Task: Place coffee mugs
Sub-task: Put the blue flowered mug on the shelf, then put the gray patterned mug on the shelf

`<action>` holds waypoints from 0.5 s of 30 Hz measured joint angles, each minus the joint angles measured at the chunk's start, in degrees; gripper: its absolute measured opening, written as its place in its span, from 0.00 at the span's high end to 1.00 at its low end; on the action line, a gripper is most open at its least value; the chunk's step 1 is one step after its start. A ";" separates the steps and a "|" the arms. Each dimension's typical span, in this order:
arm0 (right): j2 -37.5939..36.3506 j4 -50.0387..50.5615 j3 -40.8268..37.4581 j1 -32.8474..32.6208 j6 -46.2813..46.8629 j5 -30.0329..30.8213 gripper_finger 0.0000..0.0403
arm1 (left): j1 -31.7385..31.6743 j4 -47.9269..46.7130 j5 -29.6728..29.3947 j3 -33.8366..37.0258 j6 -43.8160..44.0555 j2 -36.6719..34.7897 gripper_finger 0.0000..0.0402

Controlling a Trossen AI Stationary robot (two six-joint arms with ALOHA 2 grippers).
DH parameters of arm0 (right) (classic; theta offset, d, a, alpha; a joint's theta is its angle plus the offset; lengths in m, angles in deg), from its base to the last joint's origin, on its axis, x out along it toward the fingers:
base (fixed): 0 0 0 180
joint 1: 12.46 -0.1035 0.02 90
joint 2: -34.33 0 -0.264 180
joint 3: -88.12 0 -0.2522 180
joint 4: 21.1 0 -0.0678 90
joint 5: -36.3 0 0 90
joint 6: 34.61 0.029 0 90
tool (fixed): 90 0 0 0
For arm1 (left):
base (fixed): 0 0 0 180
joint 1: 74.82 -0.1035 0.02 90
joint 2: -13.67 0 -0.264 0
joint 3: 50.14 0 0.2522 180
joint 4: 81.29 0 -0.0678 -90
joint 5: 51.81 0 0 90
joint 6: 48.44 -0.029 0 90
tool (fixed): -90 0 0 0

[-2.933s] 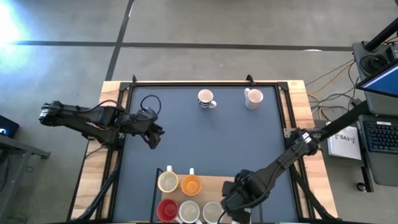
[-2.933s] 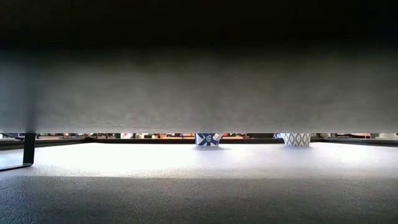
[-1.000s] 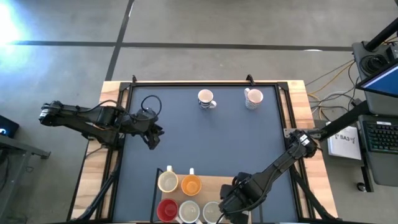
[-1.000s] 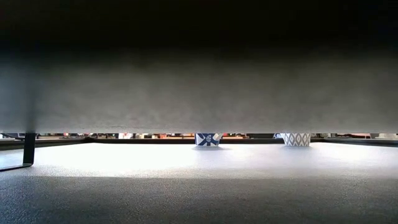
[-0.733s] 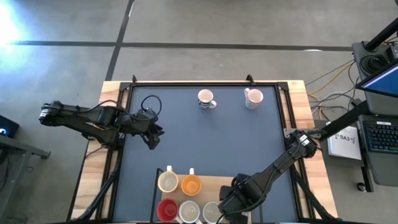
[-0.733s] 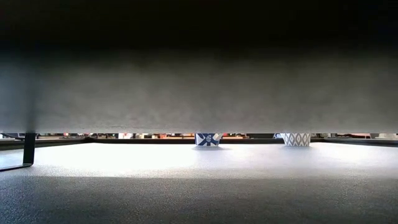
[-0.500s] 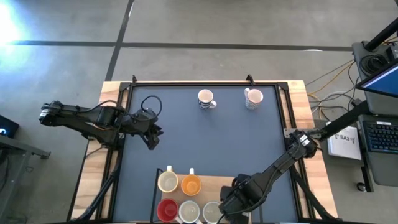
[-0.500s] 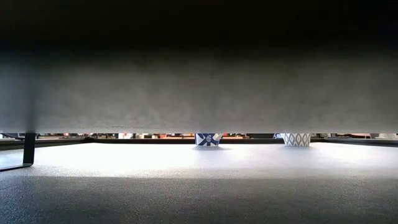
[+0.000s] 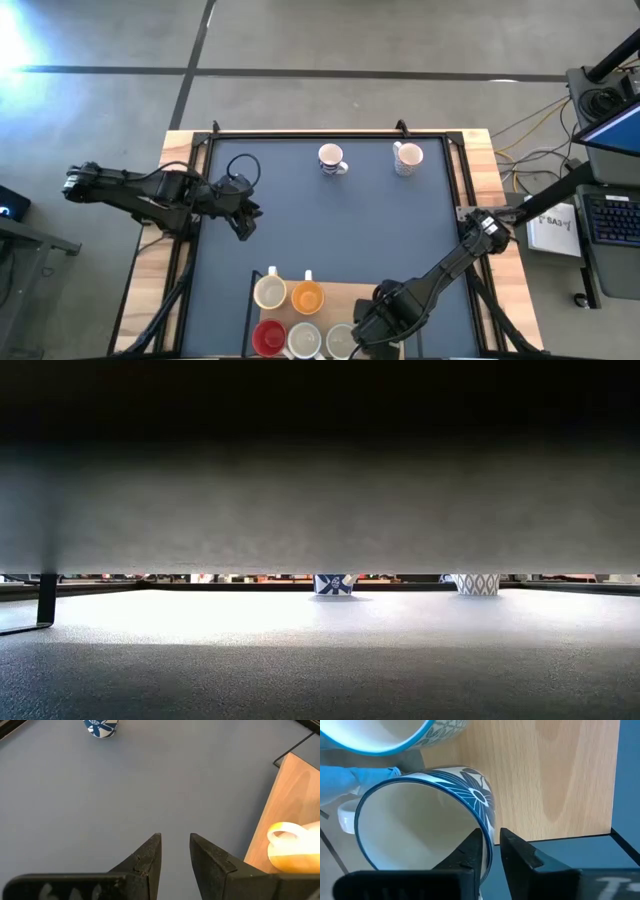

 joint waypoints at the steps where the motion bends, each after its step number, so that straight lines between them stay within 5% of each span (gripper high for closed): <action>1: 0.00 0.00 0.00 0.00 -0.02 0.00 0.85 | 0.00 -0.01 0.04 0.00 0.00 -0.01 0.79; 15: -0.57 1.34 5.83 0.06 -1.05 -0.99 0.80 | 0.01 -0.05 1.16 0.00 -1.49 -0.25 0.79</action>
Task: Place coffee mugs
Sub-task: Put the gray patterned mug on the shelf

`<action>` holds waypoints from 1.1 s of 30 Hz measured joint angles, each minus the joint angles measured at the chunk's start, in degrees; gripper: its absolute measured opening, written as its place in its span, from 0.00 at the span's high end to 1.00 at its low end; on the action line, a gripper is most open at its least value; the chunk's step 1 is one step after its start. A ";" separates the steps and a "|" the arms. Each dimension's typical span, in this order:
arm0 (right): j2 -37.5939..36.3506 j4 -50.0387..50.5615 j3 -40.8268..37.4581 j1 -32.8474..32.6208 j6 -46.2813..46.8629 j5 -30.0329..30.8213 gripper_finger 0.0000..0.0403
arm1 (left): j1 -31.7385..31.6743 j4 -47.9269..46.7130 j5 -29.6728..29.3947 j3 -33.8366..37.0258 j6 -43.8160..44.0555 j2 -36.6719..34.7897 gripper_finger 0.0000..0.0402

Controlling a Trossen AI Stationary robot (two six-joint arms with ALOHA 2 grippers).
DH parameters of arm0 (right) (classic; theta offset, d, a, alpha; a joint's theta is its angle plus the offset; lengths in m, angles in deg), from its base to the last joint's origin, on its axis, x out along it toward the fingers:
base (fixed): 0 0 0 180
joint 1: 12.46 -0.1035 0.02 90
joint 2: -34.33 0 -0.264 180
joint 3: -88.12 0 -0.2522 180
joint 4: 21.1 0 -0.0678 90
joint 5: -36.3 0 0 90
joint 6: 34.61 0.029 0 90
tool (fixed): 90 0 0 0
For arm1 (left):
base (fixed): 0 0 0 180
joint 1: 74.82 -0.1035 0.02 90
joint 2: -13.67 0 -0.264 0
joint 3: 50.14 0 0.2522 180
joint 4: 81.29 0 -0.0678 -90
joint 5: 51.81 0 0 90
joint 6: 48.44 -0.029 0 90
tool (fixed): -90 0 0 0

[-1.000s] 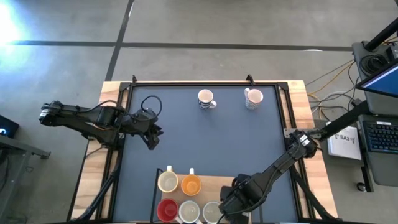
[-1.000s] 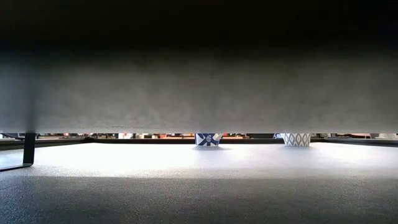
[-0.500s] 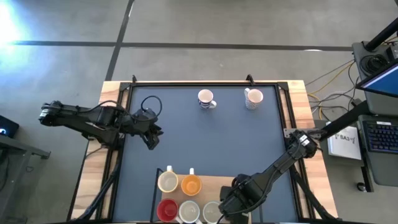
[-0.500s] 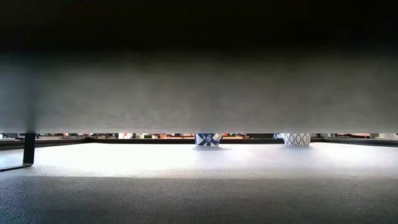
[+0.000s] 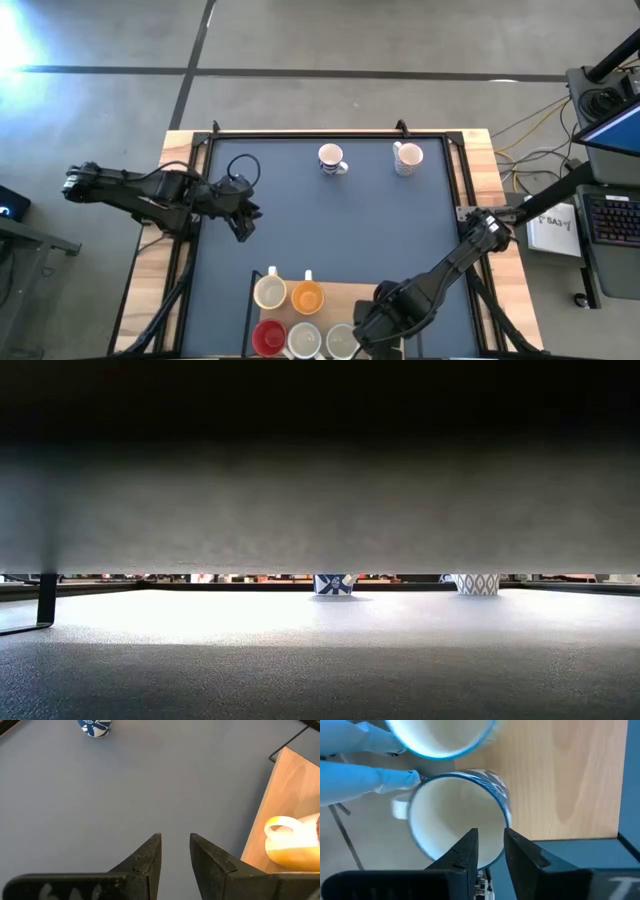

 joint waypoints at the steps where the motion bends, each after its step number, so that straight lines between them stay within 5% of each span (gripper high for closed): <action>1: -0.02 0.05 0.60 0.11 -0.72 0.09 0.80 | 0.00 0.01 0.00 0.00 -0.02 -0.04 0.79; 11: -0.40 13.09 5.29 5.91 -4.74 15.39 0.81 | -0.01 0.01 -0.04 0.00 -1.55 -0.41 0.79; 20: -4.62 13.06 1.55 18.17 -14.20 18.19 0.81 | 0.00 -0.52 1.69 0.00 -4.11 -0.69 0.79; 33: -22.46 12.14 -23.41 42.26 -18.48 18.03 0.81 | -0.03 -0.41 0.85 0.00 -5.89 -2.57 0.79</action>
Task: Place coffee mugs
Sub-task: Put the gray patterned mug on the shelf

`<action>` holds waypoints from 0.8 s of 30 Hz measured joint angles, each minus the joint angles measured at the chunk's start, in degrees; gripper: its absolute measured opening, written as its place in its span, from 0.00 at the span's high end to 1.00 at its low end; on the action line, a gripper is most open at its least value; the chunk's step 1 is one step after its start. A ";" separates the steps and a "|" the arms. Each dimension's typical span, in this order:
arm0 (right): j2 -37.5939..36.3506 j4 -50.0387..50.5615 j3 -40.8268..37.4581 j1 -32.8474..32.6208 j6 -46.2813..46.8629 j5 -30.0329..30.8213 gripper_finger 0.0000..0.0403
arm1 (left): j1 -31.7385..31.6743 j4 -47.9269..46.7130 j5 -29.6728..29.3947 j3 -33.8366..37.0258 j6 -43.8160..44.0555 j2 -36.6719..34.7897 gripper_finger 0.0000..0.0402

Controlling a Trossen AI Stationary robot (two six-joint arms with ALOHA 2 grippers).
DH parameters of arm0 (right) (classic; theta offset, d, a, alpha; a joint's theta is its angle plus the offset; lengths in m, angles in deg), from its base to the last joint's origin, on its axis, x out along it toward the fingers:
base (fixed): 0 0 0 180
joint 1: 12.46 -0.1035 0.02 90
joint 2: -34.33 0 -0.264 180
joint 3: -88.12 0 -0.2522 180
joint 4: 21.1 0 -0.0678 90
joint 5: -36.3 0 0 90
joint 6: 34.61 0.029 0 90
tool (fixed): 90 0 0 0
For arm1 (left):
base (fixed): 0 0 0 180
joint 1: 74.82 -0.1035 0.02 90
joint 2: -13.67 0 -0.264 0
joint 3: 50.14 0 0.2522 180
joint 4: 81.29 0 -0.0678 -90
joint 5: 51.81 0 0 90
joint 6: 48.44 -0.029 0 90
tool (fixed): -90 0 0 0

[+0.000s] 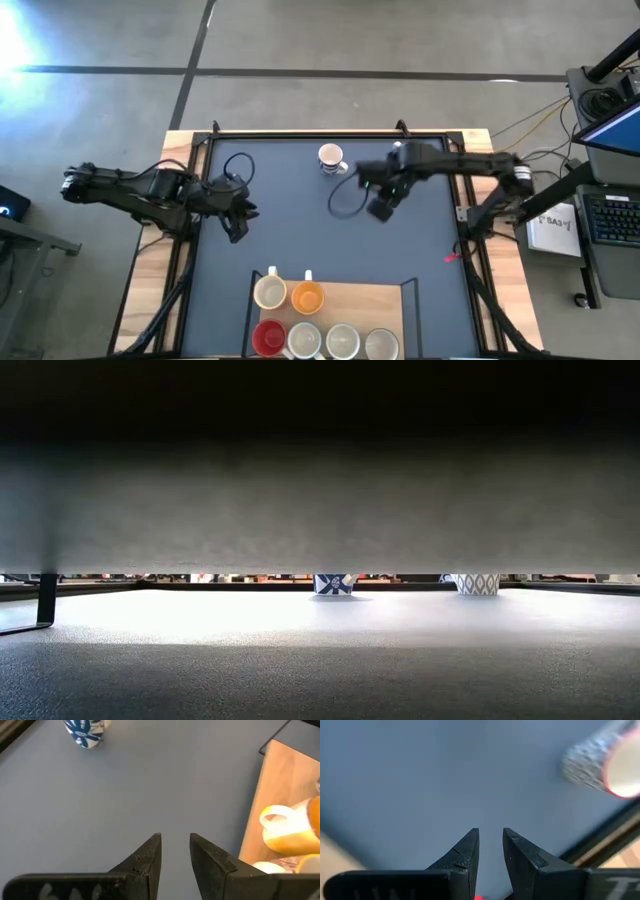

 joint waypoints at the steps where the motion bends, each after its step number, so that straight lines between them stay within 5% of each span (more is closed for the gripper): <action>1: -1.25 -1.10 -2.37 2.05 -0.05 0.03 0.80 | -0.01 0.11 -0.85 0.00 -0.02 0.00 0.79; 8: -8.30 -12.06 -15.08 17.56 -10.54 -0.53 0.73 | -0.05 2.24 -8.31 0.00 2.09 0.13 0.79; 14: -8.61 -21.86 -20.91 29.90 -18.80 -5.54 0.64 | -0.12 4.47 -8.63 0.00 8.91 0.04 0.79; 24: -4.07 -25.55 -21.50 41.67 -25.67 -9.25 0.55 | -0.12 4.35 -11.73 -5.04 11.90 0.33 0.79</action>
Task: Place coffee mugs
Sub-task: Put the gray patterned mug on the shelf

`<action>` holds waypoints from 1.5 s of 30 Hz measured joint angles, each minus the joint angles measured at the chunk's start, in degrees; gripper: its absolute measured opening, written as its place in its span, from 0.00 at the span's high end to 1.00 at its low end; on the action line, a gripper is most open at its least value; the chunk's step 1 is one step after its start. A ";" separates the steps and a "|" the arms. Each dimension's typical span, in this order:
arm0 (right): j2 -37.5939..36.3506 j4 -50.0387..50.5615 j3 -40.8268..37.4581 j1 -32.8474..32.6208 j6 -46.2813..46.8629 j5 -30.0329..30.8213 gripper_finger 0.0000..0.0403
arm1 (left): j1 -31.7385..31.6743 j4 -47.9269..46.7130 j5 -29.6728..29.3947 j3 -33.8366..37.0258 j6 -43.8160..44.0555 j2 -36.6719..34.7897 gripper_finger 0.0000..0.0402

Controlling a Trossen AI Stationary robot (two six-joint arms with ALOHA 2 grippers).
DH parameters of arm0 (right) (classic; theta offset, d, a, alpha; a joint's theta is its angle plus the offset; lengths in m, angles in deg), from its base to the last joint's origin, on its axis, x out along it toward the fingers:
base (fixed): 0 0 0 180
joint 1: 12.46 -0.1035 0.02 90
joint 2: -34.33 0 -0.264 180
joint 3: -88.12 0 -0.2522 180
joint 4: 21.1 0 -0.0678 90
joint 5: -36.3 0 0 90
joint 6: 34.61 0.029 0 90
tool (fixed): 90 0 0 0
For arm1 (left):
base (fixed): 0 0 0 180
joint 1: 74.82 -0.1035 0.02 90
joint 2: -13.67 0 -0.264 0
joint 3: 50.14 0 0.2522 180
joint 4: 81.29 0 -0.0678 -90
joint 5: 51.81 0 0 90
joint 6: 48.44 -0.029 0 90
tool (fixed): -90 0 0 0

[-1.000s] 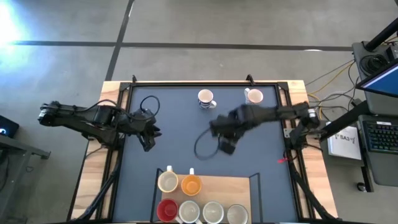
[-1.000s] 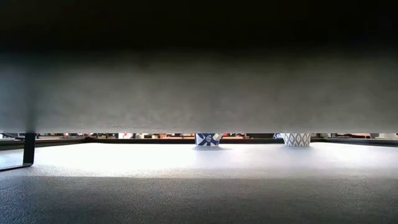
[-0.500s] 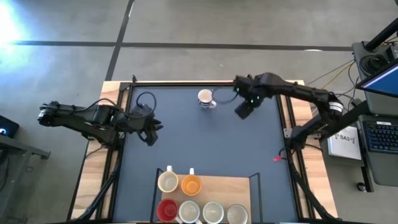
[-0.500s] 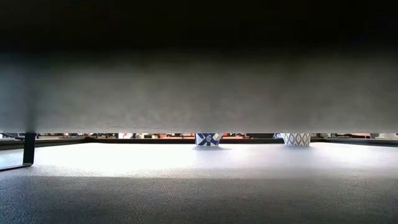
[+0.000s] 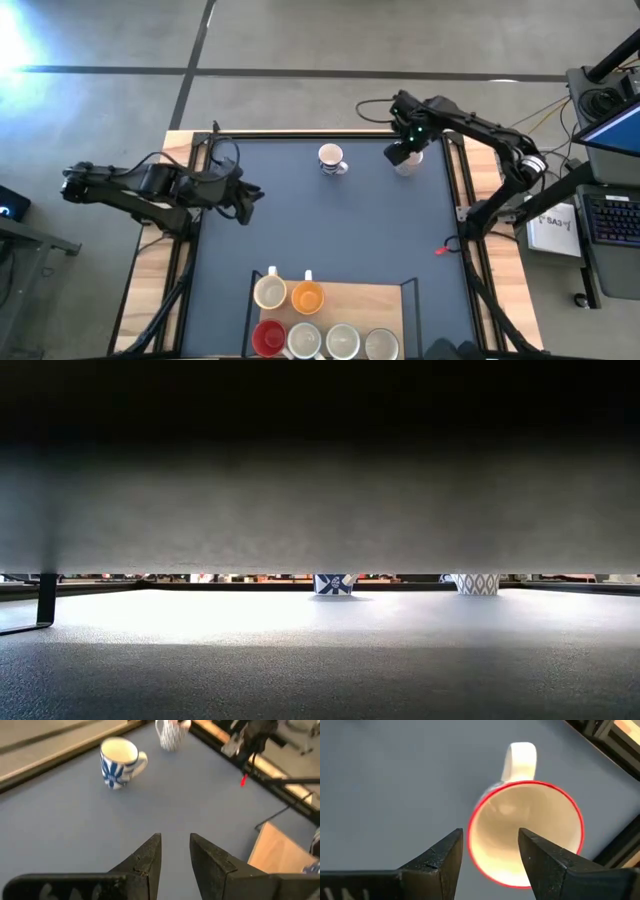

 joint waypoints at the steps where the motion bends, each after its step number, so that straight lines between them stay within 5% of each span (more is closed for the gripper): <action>1: 0.47 0.25 0.00 0.39 -0.99 -0.08 0.55 | 0.00 -0.20 -0.49 -0.79 -0.46 -0.02 0.79; 19: 0.44 1.97 0.08 0.69 -1.80 -0.03 0.59 | 0.00 -12.42 -4.94 -11.24 -4.11 -0.04 0.79; 31: 1.01 -2.90 0.66 0.30 10.70 0.15 0.61 | 0.00 -14.82 -5.01 -11.22 -4.00 0.02 0.79; 45: 5.77 -2.90 0.57 0.30 7.21 -0.56 0.68 | 0.00 -15.97 -4.97 -11.14 -3.36 0.02 0.79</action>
